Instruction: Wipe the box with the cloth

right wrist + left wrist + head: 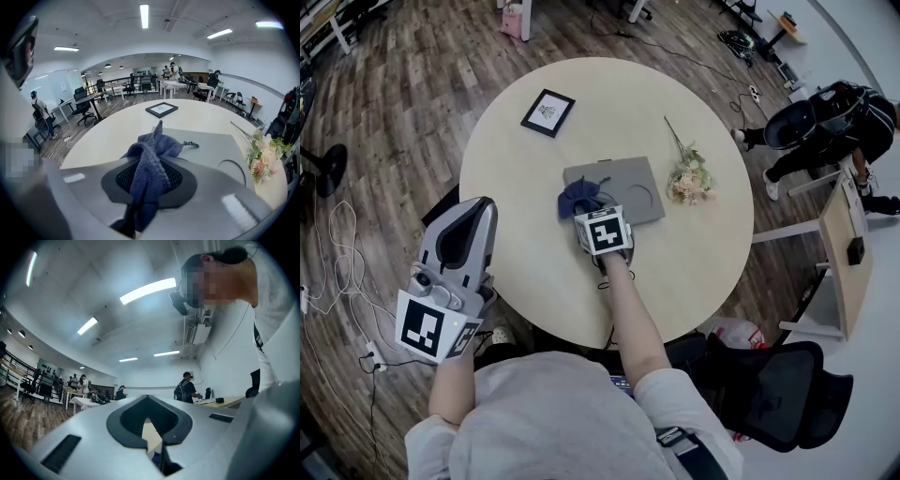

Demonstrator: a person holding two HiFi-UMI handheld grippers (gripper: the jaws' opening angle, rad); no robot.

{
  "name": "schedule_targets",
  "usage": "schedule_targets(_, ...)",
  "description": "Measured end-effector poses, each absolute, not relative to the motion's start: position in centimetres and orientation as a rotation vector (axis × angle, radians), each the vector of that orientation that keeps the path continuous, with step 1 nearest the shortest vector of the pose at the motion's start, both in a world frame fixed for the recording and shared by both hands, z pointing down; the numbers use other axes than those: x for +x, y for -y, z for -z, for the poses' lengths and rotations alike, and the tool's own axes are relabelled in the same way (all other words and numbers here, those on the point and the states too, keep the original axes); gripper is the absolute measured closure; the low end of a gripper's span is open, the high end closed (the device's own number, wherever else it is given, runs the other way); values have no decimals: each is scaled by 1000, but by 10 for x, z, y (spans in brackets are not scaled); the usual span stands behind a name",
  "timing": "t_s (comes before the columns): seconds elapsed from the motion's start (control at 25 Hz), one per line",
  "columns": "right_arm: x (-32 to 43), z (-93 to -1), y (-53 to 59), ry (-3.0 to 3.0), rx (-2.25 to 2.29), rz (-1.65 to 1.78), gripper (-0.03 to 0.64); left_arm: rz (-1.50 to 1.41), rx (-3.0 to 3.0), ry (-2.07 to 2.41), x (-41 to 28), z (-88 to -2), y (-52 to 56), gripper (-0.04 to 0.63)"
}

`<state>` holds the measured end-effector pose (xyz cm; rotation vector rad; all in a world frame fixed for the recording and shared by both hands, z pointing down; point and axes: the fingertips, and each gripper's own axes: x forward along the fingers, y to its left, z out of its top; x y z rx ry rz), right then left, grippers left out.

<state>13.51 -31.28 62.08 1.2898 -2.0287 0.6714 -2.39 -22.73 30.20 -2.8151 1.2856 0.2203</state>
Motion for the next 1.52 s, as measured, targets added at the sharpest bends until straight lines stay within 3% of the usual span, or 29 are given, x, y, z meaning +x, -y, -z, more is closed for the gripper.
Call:
schedule_targets(0.56, 151, -622, 273, 2065, 1304, -647, 540, -248, -2857, -1222, -6, -301, 227, 592)
schedule_targets(1.52, 243, -623, 287, 2068, 1391, -594, 540, -204, -2844, -1225, 20, -302, 237, 592)
